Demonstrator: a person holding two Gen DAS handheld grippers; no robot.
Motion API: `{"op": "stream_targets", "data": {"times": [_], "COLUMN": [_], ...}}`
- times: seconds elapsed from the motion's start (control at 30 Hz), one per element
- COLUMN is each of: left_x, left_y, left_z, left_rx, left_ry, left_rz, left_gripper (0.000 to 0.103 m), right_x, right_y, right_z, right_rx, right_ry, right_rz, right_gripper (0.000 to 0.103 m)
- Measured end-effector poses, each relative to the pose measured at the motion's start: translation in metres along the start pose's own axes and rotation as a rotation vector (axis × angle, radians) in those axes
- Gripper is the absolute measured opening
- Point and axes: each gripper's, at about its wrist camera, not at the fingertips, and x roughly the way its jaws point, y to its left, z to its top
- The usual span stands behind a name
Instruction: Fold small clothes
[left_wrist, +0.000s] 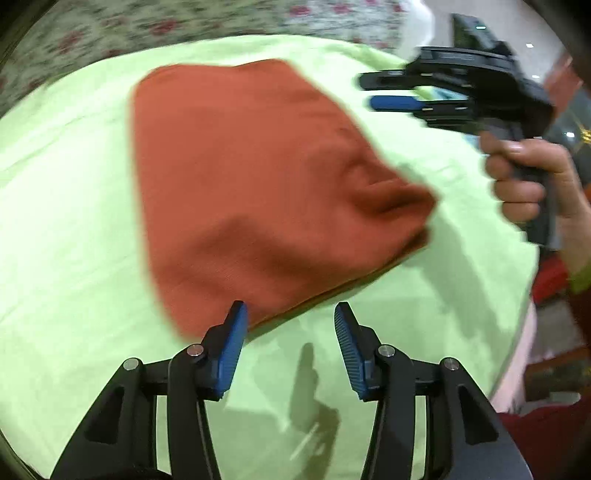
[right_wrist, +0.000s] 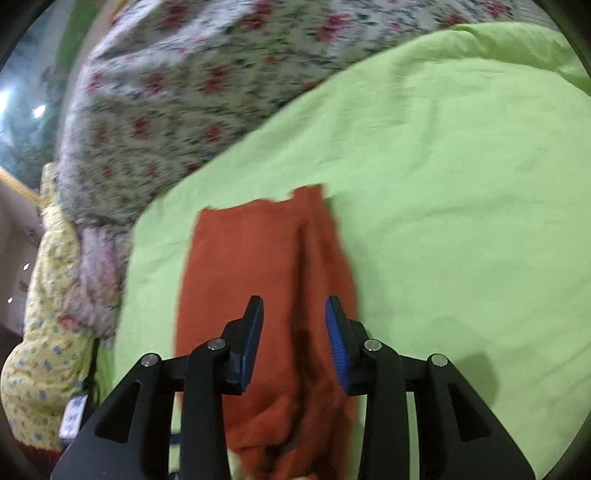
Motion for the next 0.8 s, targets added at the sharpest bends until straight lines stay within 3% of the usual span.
{"op": "stream_targets", "data": {"times": [0.13,0.23,0.5,0.6,0.8], "left_x": [0.006,0.012,0.022,0.026,0.030], "left_y": [0.022,0.029,0.071,0.084,0.076], "left_z": [-0.018,-0.023,0.016,0.026,0.018], "left_rx": [-0.041,-0.036,-0.161,-0.208,-0.207], "left_ry": [0.036,0.035,-0.024,-0.025,-0.020], "left_rz": [0.036,0.072,0.149,0.131,0.148], "left_gripper": [0.049,0.049,0.047,0.049,0.046], "right_x": [0.017,0.032,0.030,0.029,0.042], "right_y": [0.017,0.016,0.007,0.004,0.013], "right_z": [-0.016,-0.026,-0.052,-0.063,-0.066], "right_rx": [-0.029,-0.015,0.005,0.008,-0.031], "right_ry": [0.061,0.098,0.132,0.156,0.156], "right_rz": [0.009,-0.041,-0.076,-0.069,-0.064], "right_gripper": [0.036,0.036,0.037,0.037,0.037]}}
